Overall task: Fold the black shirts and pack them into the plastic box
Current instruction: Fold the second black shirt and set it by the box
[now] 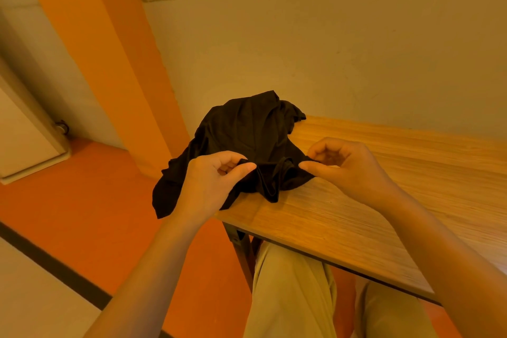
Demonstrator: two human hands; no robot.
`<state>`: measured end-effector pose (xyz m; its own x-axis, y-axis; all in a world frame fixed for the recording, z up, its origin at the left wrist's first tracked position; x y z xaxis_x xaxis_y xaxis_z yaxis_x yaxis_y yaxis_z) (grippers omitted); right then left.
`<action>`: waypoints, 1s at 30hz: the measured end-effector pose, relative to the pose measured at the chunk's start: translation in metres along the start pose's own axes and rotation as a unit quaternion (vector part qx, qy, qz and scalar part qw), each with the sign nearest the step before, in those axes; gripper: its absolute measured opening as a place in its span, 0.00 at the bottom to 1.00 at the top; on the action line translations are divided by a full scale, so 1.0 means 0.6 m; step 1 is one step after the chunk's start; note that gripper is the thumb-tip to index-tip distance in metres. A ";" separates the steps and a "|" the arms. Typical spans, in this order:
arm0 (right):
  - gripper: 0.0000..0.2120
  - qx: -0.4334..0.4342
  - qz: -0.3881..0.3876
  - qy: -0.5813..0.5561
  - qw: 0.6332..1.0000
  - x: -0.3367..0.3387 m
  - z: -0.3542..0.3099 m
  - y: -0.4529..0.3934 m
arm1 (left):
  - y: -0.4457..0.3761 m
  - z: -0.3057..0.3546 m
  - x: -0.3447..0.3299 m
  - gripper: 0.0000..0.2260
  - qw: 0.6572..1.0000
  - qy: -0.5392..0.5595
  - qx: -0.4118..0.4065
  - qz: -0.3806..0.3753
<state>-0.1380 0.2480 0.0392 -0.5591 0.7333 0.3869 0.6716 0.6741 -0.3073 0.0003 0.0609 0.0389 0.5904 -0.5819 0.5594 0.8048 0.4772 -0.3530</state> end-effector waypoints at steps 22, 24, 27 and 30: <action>0.04 -0.060 -0.007 0.143 0.988 0.261 -0.053 -0.187 | -0.344 0.243 -0.179 0.07 0.985 -0.005 -0.031 -0.167; 0.03 -0.062 0.015 0.151 0.986 0.314 -0.061 -0.221 | -0.395 0.282 -0.194 0.07 0.988 0.002 -0.034 -0.154; 0.03 -0.058 0.068 0.139 0.986 0.400 -0.067 -0.267 | -0.466 0.338 -0.212 0.08 0.991 0.040 -0.024 -0.126; 0.04 -0.062 0.117 0.133 0.982 0.485 -0.070 -0.304 | -0.530 0.388 -0.232 0.09 0.991 0.072 -0.024 -0.107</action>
<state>-0.4028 0.3345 0.2444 -0.2458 0.8070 0.5369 0.8299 0.4615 -0.3136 -0.3517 0.1436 0.2481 0.4049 -0.7568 0.5132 0.9128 0.3019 -0.2750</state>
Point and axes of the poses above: each hand's wrist, its own y-axis away from the middle knuckle, its own x-axis out of the back of the hand, z = x × y, the point moved 5 cm from there along -y, towards the middle knuckle, and after that the axes turned 4 degrees about -y, right-handed, at the moved point
